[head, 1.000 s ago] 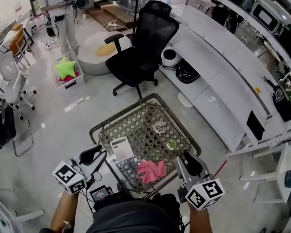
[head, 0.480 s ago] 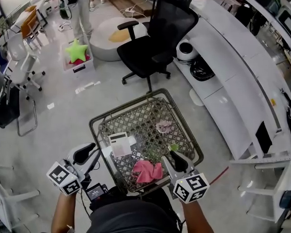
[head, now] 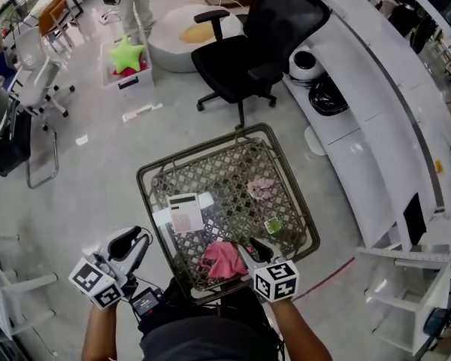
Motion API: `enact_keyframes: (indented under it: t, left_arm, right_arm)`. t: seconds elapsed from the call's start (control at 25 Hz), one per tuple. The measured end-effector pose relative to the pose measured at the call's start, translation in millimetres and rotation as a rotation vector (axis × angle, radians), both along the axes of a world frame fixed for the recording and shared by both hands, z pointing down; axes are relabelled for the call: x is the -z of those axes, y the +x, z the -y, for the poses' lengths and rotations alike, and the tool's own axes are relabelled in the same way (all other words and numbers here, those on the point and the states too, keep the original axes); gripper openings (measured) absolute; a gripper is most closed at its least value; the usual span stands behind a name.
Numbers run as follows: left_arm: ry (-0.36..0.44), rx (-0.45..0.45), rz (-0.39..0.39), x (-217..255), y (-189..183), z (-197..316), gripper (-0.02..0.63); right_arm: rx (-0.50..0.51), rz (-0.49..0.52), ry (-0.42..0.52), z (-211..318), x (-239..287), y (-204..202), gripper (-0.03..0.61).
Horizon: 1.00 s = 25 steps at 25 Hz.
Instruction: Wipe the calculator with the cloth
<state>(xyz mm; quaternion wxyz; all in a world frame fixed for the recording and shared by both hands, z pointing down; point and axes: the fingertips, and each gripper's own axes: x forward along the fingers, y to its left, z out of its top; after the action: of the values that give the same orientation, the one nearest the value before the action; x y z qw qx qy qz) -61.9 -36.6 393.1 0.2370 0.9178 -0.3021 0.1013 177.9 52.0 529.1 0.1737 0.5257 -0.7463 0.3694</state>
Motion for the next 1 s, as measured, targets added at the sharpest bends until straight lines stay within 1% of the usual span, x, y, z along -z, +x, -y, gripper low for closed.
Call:
enact_keyframes:
  t: [0.16, 0.4, 0.6, 0.84, 1.0]
  left_arm:
    - [-0.035, 0.011, 0.011, -18.1, -8.3, -0.7, 0.109]
    - [-0.06, 0.019, 0.009, -35.6, -12.5, 3.9, 0.109]
    - [-0.077, 0.032, 0.008, -42.7, -17.7, 7.5, 0.108]
    - [-0.097, 0.043, 0.021, -50.9, -26.8, 9.4, 0.109]
    - [-0.102, 0.042, 0.022, -53.1, -28.8, 12.1, 0.109]
  right_arm:
    - [0.03, -0.023, -0.11, -12.0, -52.5, -8.2, 0.133]
    - [0.059, -0.055, -0.25, -34.5, -116.8, -12.2, 0.133]
    - [0.075, -0.057, -0.343, -51.6, -152.8, -15.7, 0.15]
    - [0.123, -0.092, -0.457, -70.6, -193.5, -22.0, 0.161]
    - [0.141, -0.104, -0.501, -76.8, -212.6, -25.5, 0.161]
